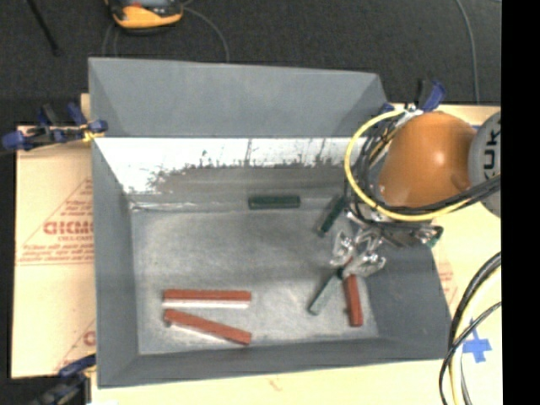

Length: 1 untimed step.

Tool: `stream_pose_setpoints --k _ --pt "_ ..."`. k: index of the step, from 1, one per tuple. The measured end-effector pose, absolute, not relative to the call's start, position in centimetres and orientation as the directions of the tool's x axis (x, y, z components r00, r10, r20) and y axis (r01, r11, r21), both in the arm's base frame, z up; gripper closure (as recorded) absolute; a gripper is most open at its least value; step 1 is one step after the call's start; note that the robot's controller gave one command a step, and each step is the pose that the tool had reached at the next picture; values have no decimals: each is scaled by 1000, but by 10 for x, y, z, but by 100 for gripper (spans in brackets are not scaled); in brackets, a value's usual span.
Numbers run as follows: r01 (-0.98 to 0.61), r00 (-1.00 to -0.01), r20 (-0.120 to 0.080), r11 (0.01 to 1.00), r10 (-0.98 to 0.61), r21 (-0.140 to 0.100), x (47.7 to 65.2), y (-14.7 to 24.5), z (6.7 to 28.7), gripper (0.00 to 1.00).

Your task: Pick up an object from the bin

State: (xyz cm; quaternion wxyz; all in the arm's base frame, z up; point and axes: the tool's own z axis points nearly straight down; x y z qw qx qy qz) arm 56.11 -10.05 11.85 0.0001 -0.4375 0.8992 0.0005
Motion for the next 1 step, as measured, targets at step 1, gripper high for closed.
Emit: stream_pose_setpoints --k 1 --pt "-786 -618 0 618 -786 1 561 -101 134 100"
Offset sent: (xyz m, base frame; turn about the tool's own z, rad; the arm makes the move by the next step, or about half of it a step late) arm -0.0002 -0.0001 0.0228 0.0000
